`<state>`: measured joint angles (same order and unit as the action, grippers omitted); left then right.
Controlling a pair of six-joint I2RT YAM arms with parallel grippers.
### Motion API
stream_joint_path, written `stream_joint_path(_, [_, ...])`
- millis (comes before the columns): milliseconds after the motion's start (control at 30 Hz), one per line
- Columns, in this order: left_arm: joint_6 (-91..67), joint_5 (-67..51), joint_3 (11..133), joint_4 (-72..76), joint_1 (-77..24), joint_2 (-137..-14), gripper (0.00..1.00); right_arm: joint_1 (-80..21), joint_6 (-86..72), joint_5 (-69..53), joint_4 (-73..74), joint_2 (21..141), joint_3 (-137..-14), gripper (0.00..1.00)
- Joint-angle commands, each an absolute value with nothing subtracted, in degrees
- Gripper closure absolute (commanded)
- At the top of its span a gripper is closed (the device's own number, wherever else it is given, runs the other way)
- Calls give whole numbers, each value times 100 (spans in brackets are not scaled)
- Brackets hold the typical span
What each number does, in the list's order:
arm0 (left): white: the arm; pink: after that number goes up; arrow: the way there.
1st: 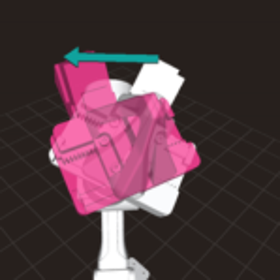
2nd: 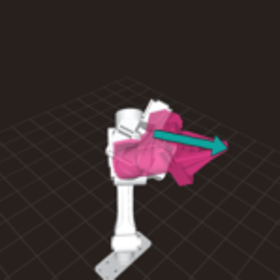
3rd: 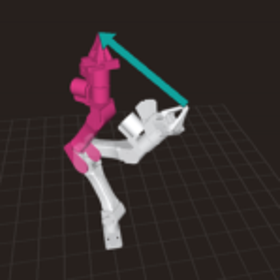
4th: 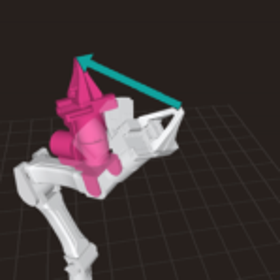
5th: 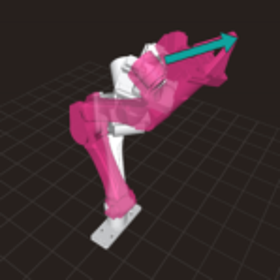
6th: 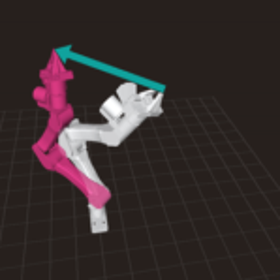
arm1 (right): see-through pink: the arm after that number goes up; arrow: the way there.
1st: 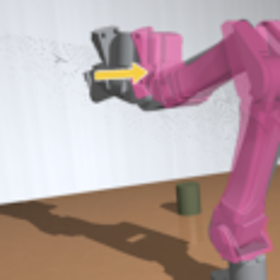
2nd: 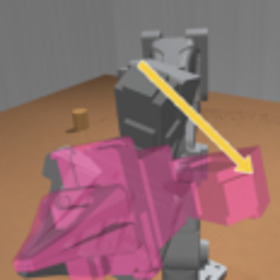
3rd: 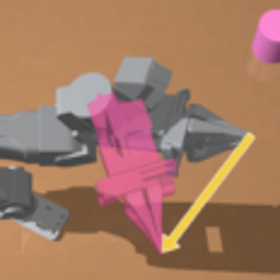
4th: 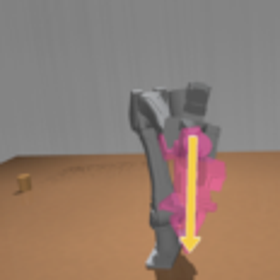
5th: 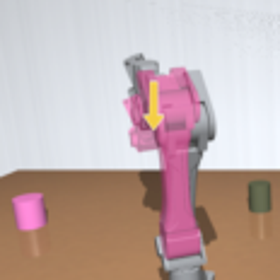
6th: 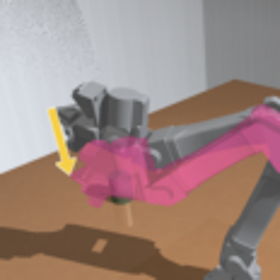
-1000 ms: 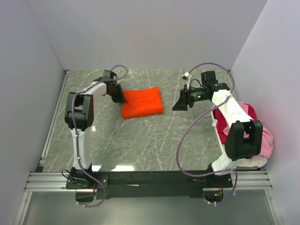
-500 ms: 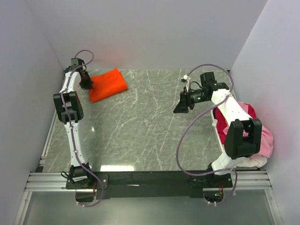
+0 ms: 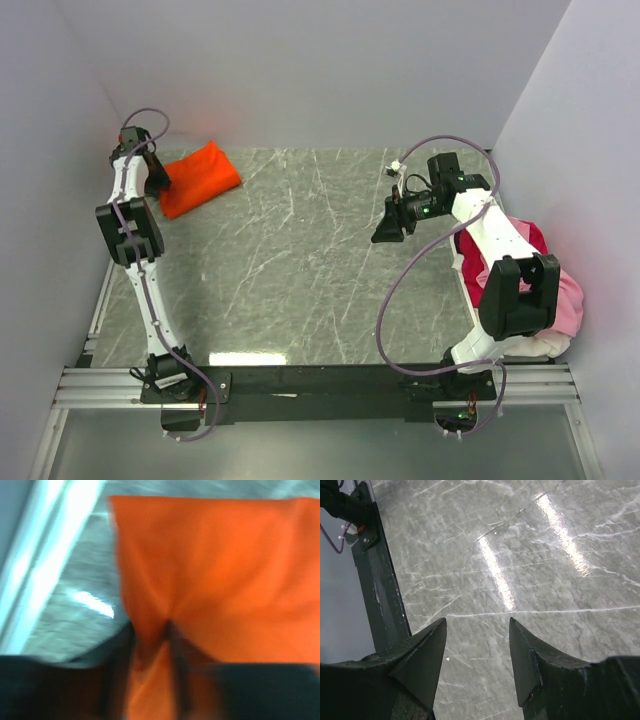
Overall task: Fold and stack the t-shirts
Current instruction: Neatly place the folded tshirt to the corner
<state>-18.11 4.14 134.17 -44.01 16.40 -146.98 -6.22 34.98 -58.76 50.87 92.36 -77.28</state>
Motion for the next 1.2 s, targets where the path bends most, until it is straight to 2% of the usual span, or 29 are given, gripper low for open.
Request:
stream_joint_path(0, [-1845,626,13553,-4483,1810,-14626,49,-580,3621,-5950,5168,8965,-7928,40])
stream_joint_path(167, [-1881,404,12965,-3808,1635,-13757,41,-589,3639,-5976,5186,8965,-7937,41])
stream_joint_path(267, [-2012,352,12150,-3264,1442,-12888,42,-589,3604,-5941,5159,8930,-7910,41])
stream_joint_path(433, [-2355,187,11426,-2752,1222,-12270,44,-589,3577,-5880,5106,8877,-7875,41])
stream_joint_path(533, [-2662,-367,11180,-2418,1169,-12138,52,-589,3577,-5871,5080,8894,-7866,41])
stream_joint_path(567, [-2776,-1048,11049,-2295,1169,-12146,55,-589,3586,-5880,5089,8903,-7866,41])
stream_joint_path(667, [-3304,-2454,11204,-1890,1160,-12531,80,-589,3647,-5889,5150,8965,-7892,41])
stream_joint_path(700, [-3635,-2748,11258,-1777,1160,-12664,94,-589,3656,-5897,5168,8965,-7901,41])
stream_joint_path(733, [-3804,-3029,11311,-1532,1151,-12796,99,-589,3665,-5897,5168,8974,-7893,41])
stream_joint_path(867, [-4306,-3524,11697,-1178,959,-13446,100,-598,3683,-5880,5177,8982,-7893,41])
stream_joint_path(1000, [-4333,-3647,12374,-1520,809,-14114,100,-589,3700,-5854,5194,9026,-7892,41])
stream_joint_path(1167, [-4368,-3297,12157,-1687,800,-14440,100,-589,3762,-5836,5256,9062,-7919,41])
